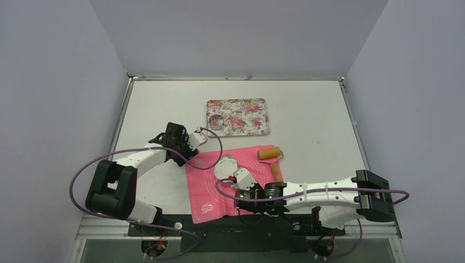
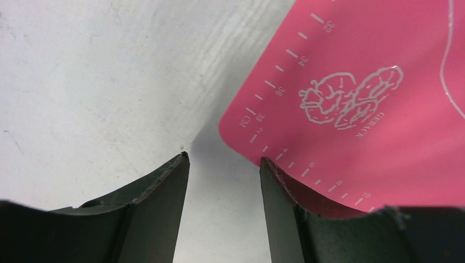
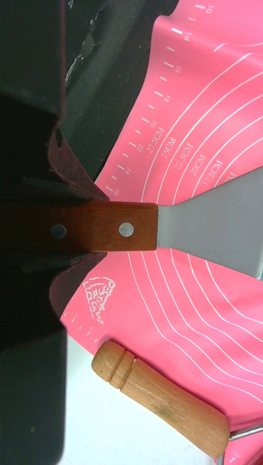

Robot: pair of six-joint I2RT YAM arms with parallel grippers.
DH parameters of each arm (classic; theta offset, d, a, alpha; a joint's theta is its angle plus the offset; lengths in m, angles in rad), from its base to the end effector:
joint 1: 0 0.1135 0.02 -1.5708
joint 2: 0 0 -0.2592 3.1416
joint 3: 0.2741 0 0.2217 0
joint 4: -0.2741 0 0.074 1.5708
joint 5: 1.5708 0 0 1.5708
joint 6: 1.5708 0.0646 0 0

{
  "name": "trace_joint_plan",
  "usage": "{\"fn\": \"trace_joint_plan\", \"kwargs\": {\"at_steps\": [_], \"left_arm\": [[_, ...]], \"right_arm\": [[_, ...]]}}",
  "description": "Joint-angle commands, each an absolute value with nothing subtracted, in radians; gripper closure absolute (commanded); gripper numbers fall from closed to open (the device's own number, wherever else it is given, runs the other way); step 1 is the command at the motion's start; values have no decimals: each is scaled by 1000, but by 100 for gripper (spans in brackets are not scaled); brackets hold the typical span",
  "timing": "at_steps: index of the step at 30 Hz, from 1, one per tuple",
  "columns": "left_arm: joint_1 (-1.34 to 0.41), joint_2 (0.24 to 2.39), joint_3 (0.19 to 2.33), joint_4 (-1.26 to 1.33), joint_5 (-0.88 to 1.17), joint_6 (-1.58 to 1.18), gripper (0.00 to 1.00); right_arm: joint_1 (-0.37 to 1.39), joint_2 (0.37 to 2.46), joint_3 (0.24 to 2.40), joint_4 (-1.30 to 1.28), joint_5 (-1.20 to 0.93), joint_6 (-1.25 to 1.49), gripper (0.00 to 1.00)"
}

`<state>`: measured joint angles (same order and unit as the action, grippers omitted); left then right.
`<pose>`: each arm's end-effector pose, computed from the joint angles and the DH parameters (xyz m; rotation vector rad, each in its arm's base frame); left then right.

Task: Roll out the dumpling wrappers from the dough
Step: Scoop the dumpling wrapper from the work surface.

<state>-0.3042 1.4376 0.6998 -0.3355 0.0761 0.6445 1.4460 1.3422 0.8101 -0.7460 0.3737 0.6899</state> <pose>0.2370 -0.0795 0.1496 1.2280 2.3357 0.0145 0.0501 0.2097 0.1810 -0.9178 2.5130 0.1017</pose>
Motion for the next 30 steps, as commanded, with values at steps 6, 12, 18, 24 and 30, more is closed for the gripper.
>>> {"fn": "trace_joint_plan", "kwargs": {"at_steps": [6,12,18,24,30], "left_arm": [[-229,1502,795,-310,37,635,52],[-182,1290,838,-376,300,497,48],[-171,1129,909,-513,429,451,43],[-171,1067,918,-590,442,459,42],[-172,1070,913,-604,430,459,42]], "right_arm": [[1427,1233,835,-762,438,695,100],[1403,1218,838,-791,462,701,100],[1370,1278,863,-808,448,696,100],[1416,1382,980,-978,492,732,100],[1530,1581,1114,-1009,502,646,100]]}}
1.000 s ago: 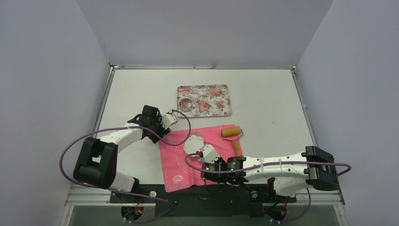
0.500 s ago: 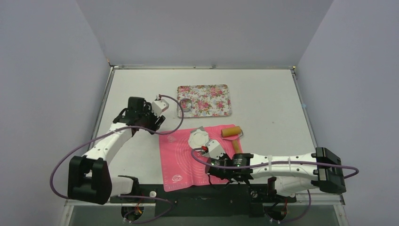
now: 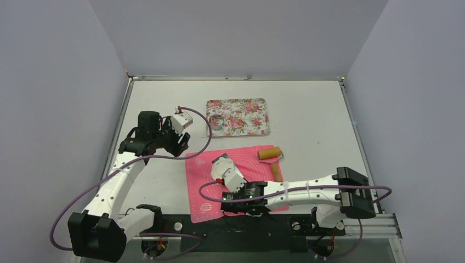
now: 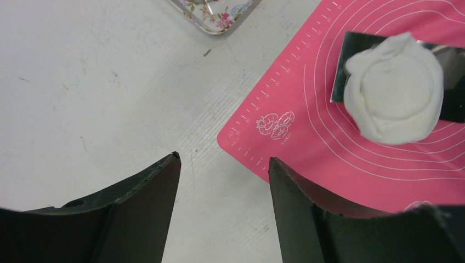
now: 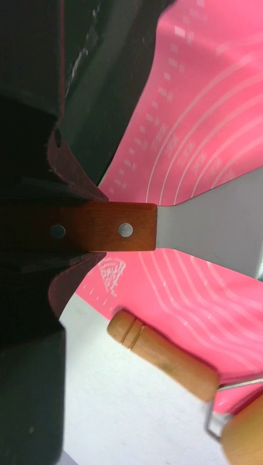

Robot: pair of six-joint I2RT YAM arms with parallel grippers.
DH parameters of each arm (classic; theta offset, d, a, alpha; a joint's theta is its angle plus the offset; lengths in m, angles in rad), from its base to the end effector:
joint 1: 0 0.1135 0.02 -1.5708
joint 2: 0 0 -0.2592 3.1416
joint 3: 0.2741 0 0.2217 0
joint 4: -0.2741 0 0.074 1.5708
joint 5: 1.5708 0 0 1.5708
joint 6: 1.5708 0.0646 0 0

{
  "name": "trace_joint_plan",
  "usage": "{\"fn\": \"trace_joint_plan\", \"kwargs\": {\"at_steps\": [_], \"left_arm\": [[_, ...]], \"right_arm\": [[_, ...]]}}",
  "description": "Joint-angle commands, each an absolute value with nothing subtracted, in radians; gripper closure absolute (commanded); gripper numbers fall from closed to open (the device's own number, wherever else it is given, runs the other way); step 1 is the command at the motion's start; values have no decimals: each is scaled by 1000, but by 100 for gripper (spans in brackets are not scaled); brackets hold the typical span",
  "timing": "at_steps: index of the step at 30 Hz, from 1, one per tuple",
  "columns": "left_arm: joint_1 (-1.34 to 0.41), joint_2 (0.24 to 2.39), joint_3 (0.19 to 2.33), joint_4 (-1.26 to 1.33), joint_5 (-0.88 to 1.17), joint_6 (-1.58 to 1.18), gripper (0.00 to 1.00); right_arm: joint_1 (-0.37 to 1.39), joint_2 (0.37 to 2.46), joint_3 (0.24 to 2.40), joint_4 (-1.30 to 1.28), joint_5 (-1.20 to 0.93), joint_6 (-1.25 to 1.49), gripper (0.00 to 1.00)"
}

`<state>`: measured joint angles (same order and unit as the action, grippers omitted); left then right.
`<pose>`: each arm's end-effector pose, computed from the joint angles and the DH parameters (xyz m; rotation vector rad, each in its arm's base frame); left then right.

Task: Roll out the dumpling wrappers from the dough
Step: Scoop the dumpling wrapper from the work surface.

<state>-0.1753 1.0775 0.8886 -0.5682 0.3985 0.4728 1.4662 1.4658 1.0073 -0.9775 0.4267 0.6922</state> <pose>0.2075 -0.0622 0.2689 0.9085 2.0855 -0.3078 0.0505 0.2246 0.1990 -0.9827 2.5159 -0.1155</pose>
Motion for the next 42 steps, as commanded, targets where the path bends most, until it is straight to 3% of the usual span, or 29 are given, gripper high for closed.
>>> {"fn": "trace_joint_plan", "kwargs": {"at_steps": [1,13,24,32,42], "left_arm": [[-172,1066,910,-608,432,459,42],[-172,1034,870,-622,403,469,41],[-172,1036,882,-624,419,461,41],[-170,1035,878,-615,417,457,41],[-171,1027,870,-614,412,463,41]], "right_arm": [[1541,1601,1138,-1021,512,640,100],[1520,1668,1199,-1292,753,771,100],[1587,1646,1189,-1199,693,661,100],[1574,1758,1146,-1370,800,765,100],[1592,1752,1178,-1365,795,726,100]]}}
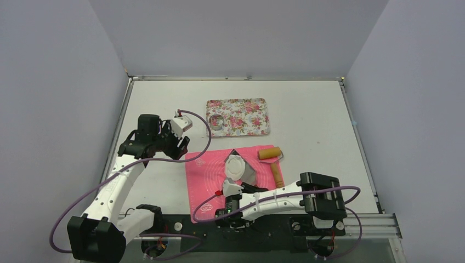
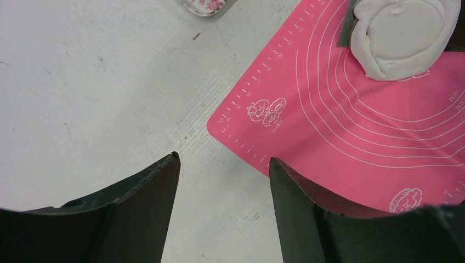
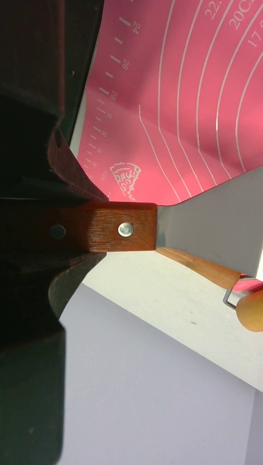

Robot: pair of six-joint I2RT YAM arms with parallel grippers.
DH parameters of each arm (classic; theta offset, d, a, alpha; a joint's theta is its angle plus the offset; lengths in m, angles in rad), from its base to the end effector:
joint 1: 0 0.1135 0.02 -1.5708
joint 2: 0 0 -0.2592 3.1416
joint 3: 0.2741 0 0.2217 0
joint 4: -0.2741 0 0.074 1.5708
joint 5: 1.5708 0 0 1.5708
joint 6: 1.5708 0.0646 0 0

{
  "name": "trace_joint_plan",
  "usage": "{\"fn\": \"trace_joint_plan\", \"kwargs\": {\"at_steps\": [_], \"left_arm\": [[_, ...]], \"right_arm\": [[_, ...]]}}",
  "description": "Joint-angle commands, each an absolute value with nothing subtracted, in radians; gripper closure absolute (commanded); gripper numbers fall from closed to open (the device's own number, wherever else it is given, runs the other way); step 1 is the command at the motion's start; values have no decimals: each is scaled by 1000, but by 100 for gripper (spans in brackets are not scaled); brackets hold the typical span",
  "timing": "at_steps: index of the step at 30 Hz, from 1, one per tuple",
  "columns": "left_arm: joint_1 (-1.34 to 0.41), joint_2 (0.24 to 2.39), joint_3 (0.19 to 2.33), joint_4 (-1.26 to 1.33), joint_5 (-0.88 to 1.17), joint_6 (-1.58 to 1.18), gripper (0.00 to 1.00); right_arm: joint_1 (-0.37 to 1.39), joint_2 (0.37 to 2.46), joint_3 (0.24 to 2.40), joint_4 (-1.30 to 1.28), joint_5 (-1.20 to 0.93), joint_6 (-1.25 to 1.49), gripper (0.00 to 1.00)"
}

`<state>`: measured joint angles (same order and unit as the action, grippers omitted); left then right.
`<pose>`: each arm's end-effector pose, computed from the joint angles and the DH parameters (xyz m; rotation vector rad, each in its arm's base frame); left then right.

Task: Roll out the dumpling wrappers from the dough
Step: Scoop the dumpling wrapper from the work surface.

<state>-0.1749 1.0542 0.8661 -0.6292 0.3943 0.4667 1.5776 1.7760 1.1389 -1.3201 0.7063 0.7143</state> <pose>0.1969 -0.0600 0.2605 0.9074 2.1482 -0.3257 0.0403 0.2339 0.1745 -1.2226 2.2188 -0.8343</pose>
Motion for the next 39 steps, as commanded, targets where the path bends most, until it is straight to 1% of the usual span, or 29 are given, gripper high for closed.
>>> {"fn": "trace_joint_plan", "kwargs": {"at_steps": [1,5,9,11,14,17,21,25,31,39], "left_arm": [[-171,1026,869,-614,411,463,41],[-171,1026,866,-607,416,459,41],[-171,1027,864,-595,425,452,41],[-172,1028,864,-593,427,452,41],[-171,1027,869,-597,422,455,41],[-172,1030,867,-597,420,459,41],[-171,1045,838,-583,420,465,41],[-171,1069,799,-578,391,494,41],[-172,1091,781,-582,366,502,41],[-173,1072,801,-593,376,500,41]], "right_arm": [[1578,1758,1171,-1380,814,738,100],[1488,1752,1120,-1422,823,815,100],[1451,1725,1113,-1430,842,841,100],[1461,1719,1131,-1425,851,812,100],[1524,1687,1208,-1396,850,772,100],[1550,1641,1256,-1317,792,699,100],[1572,1602,1241,-1209,694,638,100],[1595,1656,1204,-1197,698,631,100],[1656,1768,1205,-1214,733,607,100],[1628,1826,1190,-1324,833,658,100]]}}
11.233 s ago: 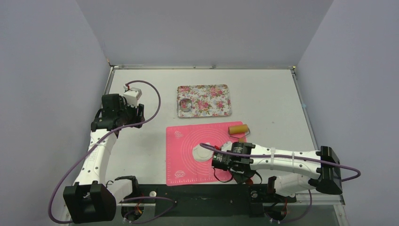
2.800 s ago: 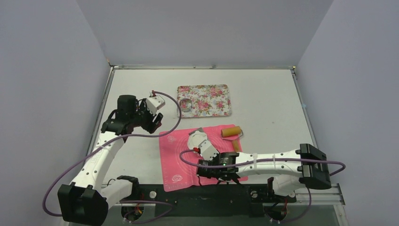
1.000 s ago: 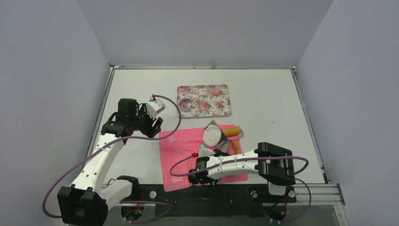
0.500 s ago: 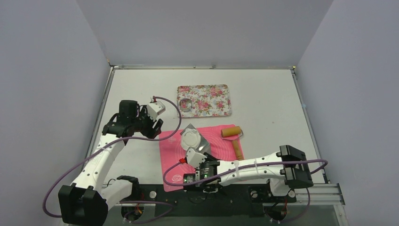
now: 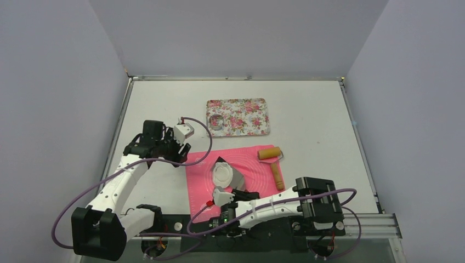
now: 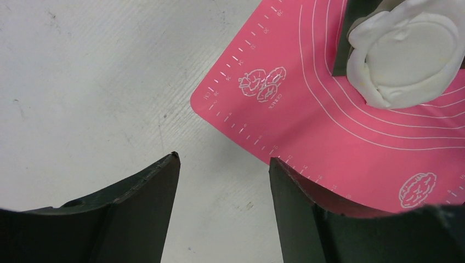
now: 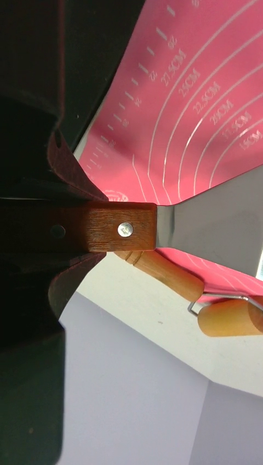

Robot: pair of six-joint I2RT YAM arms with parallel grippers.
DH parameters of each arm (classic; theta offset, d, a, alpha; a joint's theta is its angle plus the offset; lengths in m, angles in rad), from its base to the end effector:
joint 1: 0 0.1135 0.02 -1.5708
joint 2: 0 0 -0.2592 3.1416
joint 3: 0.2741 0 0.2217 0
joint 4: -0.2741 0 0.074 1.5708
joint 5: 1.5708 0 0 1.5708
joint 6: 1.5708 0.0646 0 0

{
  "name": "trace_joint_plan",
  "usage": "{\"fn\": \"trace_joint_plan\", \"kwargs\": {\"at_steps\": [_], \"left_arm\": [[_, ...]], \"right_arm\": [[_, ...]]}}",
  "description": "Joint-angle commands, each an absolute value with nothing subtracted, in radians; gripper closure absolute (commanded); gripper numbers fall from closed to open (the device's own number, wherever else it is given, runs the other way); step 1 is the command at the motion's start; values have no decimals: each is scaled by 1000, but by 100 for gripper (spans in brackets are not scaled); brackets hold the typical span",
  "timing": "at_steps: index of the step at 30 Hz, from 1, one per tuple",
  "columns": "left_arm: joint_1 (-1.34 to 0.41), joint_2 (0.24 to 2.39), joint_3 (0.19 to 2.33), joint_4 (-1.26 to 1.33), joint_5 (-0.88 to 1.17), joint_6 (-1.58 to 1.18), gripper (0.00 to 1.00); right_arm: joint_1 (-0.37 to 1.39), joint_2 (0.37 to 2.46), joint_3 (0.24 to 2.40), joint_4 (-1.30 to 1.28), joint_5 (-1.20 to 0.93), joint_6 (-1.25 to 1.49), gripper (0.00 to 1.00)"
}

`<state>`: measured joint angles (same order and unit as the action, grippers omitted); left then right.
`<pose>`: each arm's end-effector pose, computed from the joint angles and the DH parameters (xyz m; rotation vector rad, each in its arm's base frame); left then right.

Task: Roll out the dumpling wrappers from the dough
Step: Scoop the dumpling wrapper from the work surface.

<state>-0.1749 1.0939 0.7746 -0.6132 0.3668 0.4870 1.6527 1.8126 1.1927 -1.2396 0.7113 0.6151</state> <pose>0.1954 -0.0581 0.2259 0.9342 2.2588 -0.3218 0.0211 0.2582 0.1722 -1.3671 2.1201 -0.7277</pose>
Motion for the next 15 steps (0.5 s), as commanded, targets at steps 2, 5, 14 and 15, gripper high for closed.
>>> {"fn": "trace_joint_plan", "kwargs": {"at_steps": [2,5,14,15], "left_arm": [[-173,1069,805,-596,376,503,41],[-173,1059,808,-600,375,503,41],[-173,1061,814,-600,388,495,41],[-174,1063,816,-600,391,495,41]], "right_arm": [[1619,1853,1174,-1337,837,675,100],[1602,1877,1159,-1364,850,709,100],[1528,1801,1180,-1448,927,817,100],[1522,1789,1185,-1449,931,820,100]]}}
